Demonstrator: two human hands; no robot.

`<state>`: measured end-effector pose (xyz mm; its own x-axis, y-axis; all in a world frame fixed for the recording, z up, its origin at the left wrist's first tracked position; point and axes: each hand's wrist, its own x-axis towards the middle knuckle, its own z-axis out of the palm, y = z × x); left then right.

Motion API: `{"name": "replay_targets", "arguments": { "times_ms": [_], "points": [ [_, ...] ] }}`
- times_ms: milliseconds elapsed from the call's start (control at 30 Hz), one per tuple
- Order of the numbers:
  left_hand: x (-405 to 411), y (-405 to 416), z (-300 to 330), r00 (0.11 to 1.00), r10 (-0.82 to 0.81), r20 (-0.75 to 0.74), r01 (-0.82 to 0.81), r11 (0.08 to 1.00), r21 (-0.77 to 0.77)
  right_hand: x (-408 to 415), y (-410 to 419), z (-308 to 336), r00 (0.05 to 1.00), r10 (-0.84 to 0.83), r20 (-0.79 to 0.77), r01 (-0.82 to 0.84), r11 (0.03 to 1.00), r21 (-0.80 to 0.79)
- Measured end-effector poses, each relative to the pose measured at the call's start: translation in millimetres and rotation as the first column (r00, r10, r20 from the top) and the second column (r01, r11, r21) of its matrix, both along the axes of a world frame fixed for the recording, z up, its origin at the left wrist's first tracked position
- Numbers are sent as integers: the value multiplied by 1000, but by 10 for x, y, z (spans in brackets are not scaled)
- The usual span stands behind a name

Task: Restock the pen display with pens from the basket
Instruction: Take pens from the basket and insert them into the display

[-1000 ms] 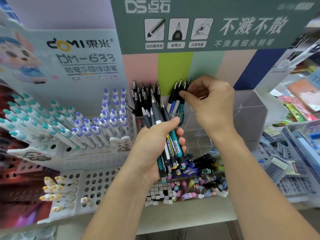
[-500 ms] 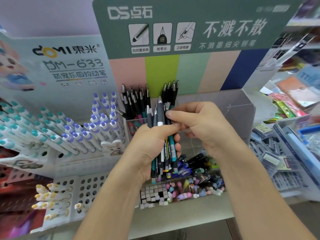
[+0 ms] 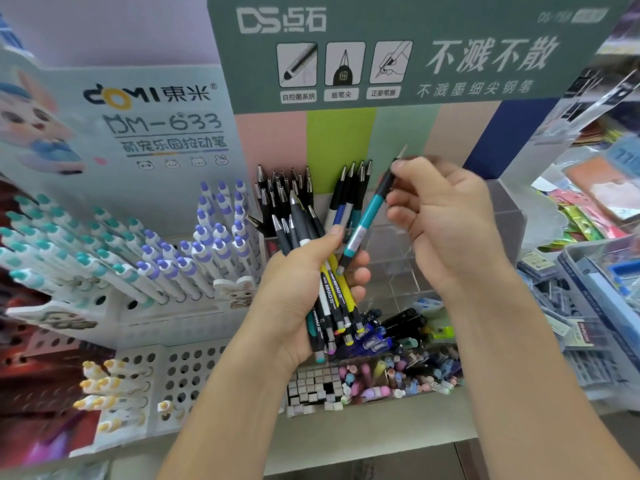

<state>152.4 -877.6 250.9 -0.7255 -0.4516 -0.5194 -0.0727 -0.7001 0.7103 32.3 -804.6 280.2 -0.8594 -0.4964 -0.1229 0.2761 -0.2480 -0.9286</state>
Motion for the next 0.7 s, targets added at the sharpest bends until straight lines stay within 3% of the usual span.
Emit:
{"name": "replay_targets", "arguments": {
  "times_ms": [133,267,433,700],
  "points": [
    [45,-13,-21,998,30,50,-28,999,-28,-107,-8,-10,963,-176,-205,175,984,-22],
    [63,-18,-25,999,23,49,-23,1000,-18,-111,-93,-63,850,-160,-502,226,971,74],
    [60,-40,-26,1000,13,10,-13,999,-33,-118,-140,-12,756,-195,-624,258,966,11],
    [62,4,-7,999,-7,33,10,996,-94,-120,-265,-344,668,77,-740,213,933,290]
  ]
}}
